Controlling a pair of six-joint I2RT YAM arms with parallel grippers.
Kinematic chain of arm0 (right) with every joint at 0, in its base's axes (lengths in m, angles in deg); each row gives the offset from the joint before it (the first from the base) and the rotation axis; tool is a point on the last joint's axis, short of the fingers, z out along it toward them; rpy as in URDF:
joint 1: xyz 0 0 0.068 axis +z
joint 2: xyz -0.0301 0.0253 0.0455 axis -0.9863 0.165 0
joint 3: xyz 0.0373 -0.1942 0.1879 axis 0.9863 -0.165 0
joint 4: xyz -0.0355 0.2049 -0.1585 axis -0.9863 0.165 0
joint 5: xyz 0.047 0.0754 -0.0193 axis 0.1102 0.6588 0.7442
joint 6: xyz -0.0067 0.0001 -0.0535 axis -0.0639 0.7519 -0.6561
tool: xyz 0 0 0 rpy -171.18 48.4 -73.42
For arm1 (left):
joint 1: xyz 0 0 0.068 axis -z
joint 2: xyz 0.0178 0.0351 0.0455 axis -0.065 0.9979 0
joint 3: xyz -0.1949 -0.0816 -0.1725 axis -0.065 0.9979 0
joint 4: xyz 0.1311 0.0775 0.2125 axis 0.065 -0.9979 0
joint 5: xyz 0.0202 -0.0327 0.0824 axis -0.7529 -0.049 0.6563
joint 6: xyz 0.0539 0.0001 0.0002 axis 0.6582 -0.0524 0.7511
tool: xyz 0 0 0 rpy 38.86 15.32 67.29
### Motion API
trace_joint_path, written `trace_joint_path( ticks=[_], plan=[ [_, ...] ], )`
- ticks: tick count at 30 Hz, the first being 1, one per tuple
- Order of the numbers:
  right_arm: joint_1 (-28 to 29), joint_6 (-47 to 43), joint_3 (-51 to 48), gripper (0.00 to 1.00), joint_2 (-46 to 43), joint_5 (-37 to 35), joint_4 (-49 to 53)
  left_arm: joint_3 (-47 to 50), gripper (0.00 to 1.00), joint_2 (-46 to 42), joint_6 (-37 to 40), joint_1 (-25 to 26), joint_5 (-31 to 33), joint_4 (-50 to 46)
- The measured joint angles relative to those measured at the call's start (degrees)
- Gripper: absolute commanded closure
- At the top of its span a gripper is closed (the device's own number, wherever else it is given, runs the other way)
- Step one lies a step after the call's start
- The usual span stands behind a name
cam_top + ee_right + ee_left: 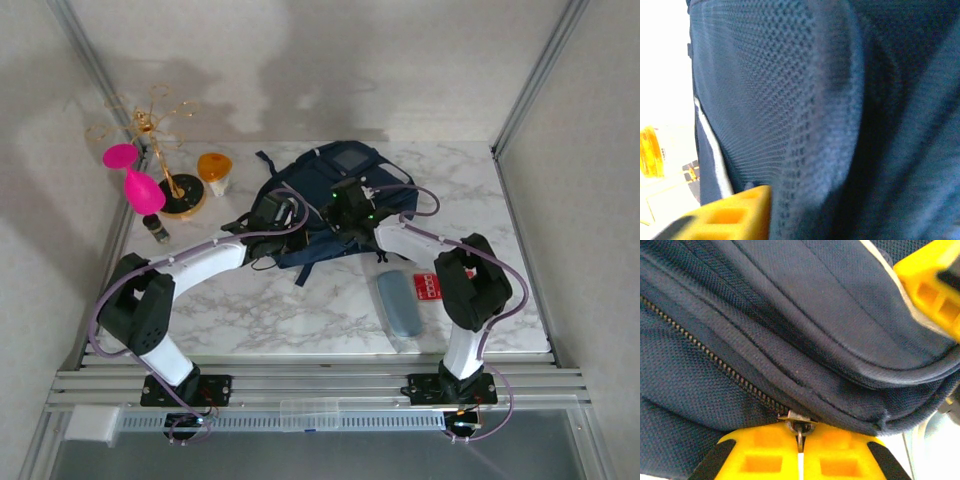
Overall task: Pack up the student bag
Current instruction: Unzip the student bag at the center of the table.
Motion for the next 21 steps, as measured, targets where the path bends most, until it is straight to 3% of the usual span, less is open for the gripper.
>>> trace_joint_path(
  ticks=[3, 11, 14, 19, 21],
  plan=[
    [0.04, -3.43, 1.62, 1.00, 0.83, 0.26, -0.66, 0.00, 1.00, 0.07, 0.15, -0.37, 0.52, 0.07],
    [-0.63, -21.33, 3.30, 1.00, 0.96, 9.25, -1.57, 4.63, 1.00, -6.45, -0.09, -0.31, 2.05, -1.16],
    [-2.51, -29.22, 3.15, 1.00, -0.74, 18.23, -0.37, 7.50, 1.00, -11.23, -0.35, -0.04, 2.01, -2.60],
    [-10.54, -40.59, 4.37, 1.00, -1.40, 34.73, 6.19, 9.44, 1.00, -14.91, -0.48, 0.09, -0.66, -1.99],
    [-13.00, -43.50, 5.62, 0.92, -0.87, 37.16, 9.11, 9.49, 1.00, -14.86, -0.48, 0.04, -1.05, -1.70]
  ],
)
